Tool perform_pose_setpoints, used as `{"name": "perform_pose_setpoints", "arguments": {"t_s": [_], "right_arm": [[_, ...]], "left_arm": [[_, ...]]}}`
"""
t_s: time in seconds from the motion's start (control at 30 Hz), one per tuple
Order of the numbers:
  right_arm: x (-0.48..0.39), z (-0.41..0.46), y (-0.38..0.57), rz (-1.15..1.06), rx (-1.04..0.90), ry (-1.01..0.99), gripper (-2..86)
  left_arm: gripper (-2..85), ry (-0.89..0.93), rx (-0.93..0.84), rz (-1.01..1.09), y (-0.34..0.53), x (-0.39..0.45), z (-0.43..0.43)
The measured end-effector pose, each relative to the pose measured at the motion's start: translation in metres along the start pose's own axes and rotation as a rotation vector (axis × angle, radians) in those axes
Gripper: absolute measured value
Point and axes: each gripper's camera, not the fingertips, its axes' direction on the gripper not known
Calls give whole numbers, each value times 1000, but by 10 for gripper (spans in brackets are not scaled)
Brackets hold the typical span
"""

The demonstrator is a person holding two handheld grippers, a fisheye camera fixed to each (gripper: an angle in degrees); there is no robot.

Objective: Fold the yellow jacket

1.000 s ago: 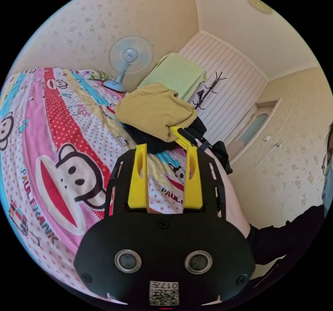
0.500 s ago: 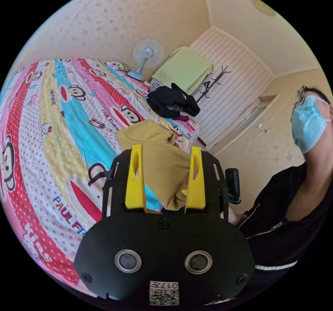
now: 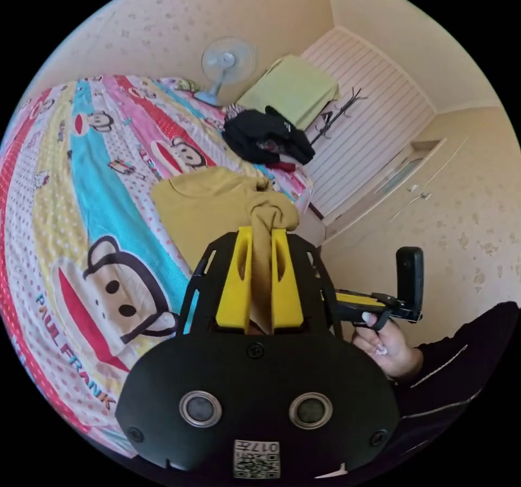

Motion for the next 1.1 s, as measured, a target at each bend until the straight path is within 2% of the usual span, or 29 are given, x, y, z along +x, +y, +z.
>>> {"name": "perform_pose_setpoints", "arguments": {"t_s": [0.07,0.13,0.2,0.33,0.37,0.47,0.6,0.7,0.77,0.93,1.0,1.03,1.1], "right_arm": [[1,-13,3,-17,44,-35,22],[6,-20,10,-40,71,-174,24],[12,-8,16,-24,7,-272,27],[26,35,42,42,-228,-187,41],[29,38,45,47,-251,-187,44],[40,35,50,33,-304,-213,65],[53,-1,40,51,-287,-214,73],[61,-33,32,77,-195,-187,74],[63,-47,27,62,-133,-150,75],[69,-66,17,83,-56,-235,76],[71,-69,17,97,-42,-263,76],[73,-71,19,109,-31,-278,77],[78,-72,21,127,-20,-300,77]], "left_arm": [[47,-65,136,-35,16,-18,-80],[44,-71,174,-70,42,-35,-127],[44,-62,139,-137,77,-53,-152],[45,-101,-56,-345,191,-92,-163],[44,-77,-41,-396,222,-97,-172],[38,-54,119,-426,270,-94,-213],[86,-95,150,-291,244,-68,-246],[124,-109,100,-59,185,-31,-230],[150,-129,21,75,142,-12,-184],[158,-212,-50,108,89,-15,-92],[168,-287,-55,121,76,-18,-68],[181,-389,-68,169,75,-20,-48],[199,-446,-220,140,81,-38,-7]]}}
